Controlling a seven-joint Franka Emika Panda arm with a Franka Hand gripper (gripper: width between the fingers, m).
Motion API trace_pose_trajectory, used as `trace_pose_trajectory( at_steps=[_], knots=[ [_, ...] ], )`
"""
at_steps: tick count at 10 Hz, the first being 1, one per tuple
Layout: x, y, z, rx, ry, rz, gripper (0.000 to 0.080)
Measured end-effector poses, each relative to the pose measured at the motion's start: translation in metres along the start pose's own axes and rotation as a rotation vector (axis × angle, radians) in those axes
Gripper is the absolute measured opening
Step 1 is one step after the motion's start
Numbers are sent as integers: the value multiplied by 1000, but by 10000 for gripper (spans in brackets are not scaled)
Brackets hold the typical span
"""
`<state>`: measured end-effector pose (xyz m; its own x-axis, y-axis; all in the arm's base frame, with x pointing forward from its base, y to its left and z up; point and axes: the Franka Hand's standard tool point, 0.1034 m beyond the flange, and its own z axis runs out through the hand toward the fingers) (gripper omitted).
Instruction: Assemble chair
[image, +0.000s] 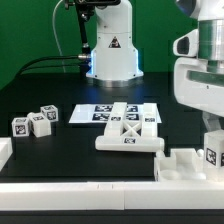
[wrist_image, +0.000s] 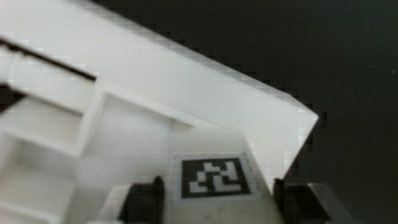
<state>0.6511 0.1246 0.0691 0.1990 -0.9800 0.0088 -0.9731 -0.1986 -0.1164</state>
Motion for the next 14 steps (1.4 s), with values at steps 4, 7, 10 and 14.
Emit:
trace_pose_trajectory(
  at_steps=[4, 7, 10, 14],
  knots=[
    [6, -4, 1, 11, -44, 543, 285],
    [7, -4, 1, 12, -44, 568, 342],
    [5, -5, -5, 20, -49, 534, 627],
    [10, 4, -37, 59, -81, 481, 649]
  ],
)
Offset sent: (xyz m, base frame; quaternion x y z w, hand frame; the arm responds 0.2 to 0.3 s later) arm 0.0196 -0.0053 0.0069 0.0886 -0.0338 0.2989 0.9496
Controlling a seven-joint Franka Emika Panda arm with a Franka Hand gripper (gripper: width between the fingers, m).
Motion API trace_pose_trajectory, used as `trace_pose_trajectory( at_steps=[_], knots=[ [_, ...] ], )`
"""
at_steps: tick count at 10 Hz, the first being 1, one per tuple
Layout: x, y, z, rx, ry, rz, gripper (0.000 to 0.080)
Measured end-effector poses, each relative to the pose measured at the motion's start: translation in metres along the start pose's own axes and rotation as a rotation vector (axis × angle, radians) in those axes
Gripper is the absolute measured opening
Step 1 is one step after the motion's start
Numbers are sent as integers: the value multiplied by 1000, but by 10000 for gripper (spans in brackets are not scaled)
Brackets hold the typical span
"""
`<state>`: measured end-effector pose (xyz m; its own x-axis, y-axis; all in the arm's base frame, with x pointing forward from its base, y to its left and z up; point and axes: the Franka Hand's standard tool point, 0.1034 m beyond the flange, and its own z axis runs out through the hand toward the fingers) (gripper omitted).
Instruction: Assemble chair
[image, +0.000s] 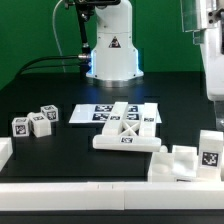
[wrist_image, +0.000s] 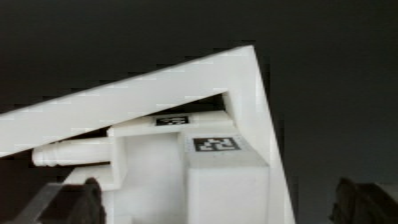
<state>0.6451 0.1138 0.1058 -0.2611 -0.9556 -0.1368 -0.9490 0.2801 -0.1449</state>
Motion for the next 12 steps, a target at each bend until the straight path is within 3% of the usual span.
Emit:
trace_pose_trajectory(
  at_steps=[4, 6, 7, 9, 12],
  knots=[
    [1, 0, 1, 4, 1, -8, 649],
    [10, 2, -3, 12, -2, -52, 649],
    [19, 6, -8, 26, -8, -95, 649],
    [36, 14, -17, 28, -23, -180, 649],
    [36, 15, -16, 25, -19, -232, 649]
  ],
)
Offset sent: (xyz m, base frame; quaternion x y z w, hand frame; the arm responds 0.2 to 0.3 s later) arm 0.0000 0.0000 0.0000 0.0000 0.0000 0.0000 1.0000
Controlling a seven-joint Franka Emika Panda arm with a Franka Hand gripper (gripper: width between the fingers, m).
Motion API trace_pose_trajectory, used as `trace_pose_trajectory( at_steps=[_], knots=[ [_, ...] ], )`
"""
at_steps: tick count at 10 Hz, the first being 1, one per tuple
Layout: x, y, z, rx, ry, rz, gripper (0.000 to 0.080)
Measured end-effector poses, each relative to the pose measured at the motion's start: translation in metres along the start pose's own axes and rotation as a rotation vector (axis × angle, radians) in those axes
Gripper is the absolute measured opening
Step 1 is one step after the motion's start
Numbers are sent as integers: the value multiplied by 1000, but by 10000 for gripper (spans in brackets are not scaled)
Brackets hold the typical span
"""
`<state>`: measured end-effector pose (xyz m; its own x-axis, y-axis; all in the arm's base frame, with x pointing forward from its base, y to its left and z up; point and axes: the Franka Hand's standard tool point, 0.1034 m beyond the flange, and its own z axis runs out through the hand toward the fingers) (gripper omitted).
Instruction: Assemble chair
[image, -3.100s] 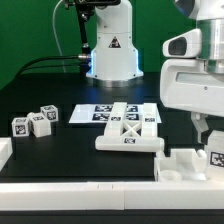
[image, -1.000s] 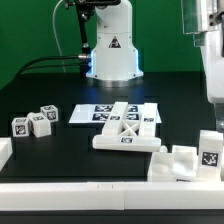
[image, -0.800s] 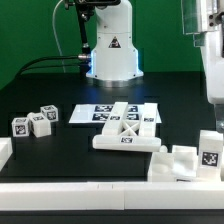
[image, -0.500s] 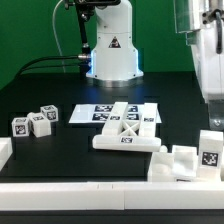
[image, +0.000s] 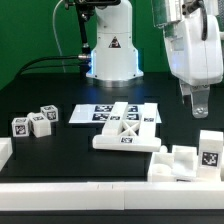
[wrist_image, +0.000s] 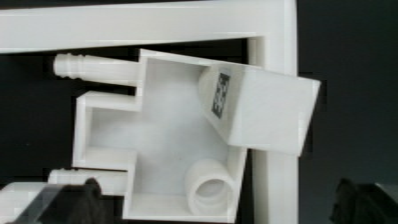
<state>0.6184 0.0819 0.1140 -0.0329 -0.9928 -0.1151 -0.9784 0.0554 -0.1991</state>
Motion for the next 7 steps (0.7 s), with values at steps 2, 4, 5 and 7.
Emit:
trace_pose_trajectory(
  at_steps=[2, 4, 5, 7],
  knots=[
    [1, 0, 0, 0, 1, -174, 649],
    [18, 6, 1, 8, 21, -388, 649],
    [32, 11, 0, 1, 24, -481, 649],
    [49, 23, -3, -6, 30, -617, 649]
  ],
)
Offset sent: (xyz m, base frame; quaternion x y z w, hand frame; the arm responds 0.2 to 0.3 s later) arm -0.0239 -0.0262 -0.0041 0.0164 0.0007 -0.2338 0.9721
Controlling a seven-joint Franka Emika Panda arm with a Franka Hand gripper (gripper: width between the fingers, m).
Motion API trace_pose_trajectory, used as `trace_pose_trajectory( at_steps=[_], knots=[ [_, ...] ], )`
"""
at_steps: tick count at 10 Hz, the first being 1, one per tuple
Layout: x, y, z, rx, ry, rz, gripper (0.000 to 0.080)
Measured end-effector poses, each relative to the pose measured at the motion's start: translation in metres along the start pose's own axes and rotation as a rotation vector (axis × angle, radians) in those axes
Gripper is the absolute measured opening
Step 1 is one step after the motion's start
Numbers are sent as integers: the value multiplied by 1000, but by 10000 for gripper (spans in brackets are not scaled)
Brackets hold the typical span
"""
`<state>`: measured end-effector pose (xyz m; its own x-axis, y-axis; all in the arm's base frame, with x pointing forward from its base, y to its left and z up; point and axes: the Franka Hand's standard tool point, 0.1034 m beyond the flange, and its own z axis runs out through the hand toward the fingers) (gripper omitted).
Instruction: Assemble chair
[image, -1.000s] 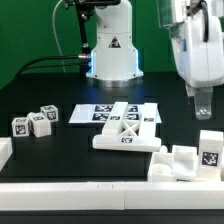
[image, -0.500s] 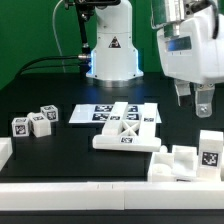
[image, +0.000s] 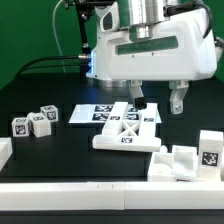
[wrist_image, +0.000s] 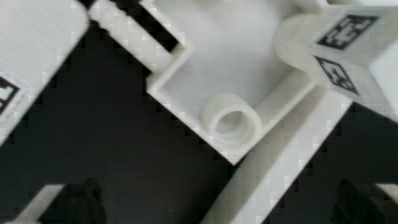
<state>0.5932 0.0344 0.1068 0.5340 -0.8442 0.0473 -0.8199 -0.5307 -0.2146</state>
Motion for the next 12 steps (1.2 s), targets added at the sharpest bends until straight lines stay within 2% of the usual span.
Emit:
trace_pose_trajectory(
  at_steps=[1, 4, 6, 8, 9, 12],
  knots=[
    [-9, -6, 2, 3, 6, -44, 649],
    [-7, -4, 2, -3, 9, -262, 649],
    [1, 13, 4, -20, 11, -447, 649],
    [18, 34, 3, -42, -2, -661, 649],
    [26, 37, 2, -46, 2, -728, 649],
    [28, 39, 2, -62, 2, -892, 649]
  ],
)
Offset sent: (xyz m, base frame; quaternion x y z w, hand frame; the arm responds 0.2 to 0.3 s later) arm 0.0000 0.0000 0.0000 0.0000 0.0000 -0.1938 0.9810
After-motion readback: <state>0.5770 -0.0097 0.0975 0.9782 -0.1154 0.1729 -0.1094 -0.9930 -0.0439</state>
